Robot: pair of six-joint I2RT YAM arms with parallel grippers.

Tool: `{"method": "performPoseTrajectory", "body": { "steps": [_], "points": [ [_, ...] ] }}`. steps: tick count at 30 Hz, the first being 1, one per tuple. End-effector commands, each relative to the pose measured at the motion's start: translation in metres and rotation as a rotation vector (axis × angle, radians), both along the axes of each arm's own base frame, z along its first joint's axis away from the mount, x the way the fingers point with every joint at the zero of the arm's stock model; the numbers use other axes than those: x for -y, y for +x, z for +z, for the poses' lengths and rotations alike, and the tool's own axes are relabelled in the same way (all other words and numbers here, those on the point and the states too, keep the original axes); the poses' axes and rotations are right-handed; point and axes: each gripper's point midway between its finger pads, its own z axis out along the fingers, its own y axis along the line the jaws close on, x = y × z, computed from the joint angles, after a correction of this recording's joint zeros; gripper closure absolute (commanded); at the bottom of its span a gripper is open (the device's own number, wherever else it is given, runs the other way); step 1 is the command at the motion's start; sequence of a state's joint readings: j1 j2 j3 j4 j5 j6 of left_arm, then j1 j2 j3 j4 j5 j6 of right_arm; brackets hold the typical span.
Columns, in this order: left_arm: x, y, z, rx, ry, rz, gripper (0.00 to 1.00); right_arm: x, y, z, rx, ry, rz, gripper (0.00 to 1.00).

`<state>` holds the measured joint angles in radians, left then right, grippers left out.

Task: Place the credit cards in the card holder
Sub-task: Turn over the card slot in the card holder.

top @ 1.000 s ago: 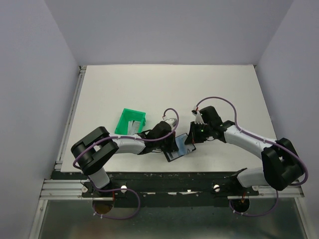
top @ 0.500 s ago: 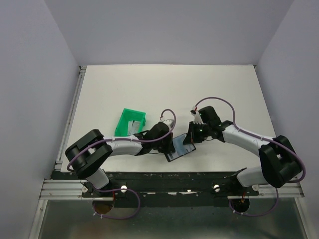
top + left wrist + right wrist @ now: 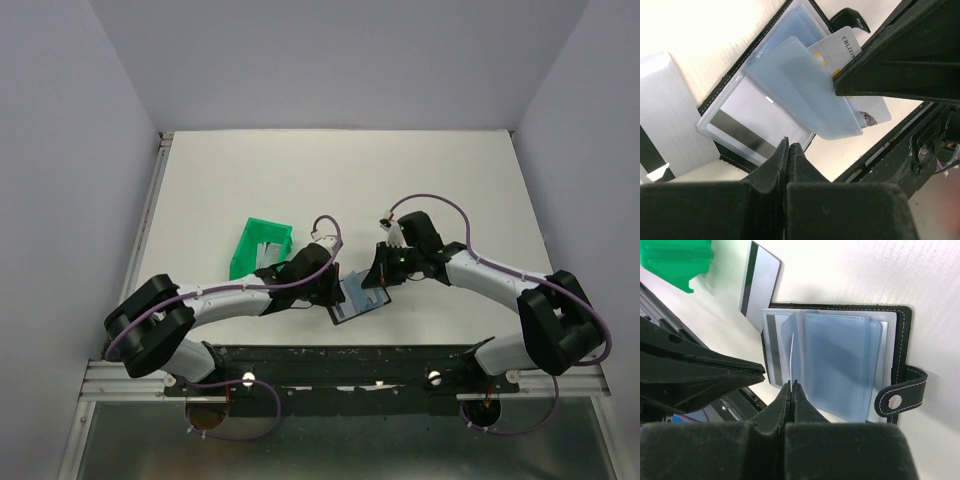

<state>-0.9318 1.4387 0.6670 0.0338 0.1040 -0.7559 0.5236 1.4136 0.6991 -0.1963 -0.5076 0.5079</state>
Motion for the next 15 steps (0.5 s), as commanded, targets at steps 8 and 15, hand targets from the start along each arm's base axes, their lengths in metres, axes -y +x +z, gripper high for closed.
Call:
{"method": "performPoseTrajectory", "body": {
  "steps": [8,15],
  "points": [
    [-0.024,0.0,0.001,0.03,0.057,0.065,1.0,-0.015,-0.007,0.009,-0.017,0.088,0.042,0.99],
    [-0.027,0.0,0.005,0.041,0.057,0.069,1.0,-0.015,-0.007,0.011,-0.015,0.083,0.041,0.99]
  ]
}}
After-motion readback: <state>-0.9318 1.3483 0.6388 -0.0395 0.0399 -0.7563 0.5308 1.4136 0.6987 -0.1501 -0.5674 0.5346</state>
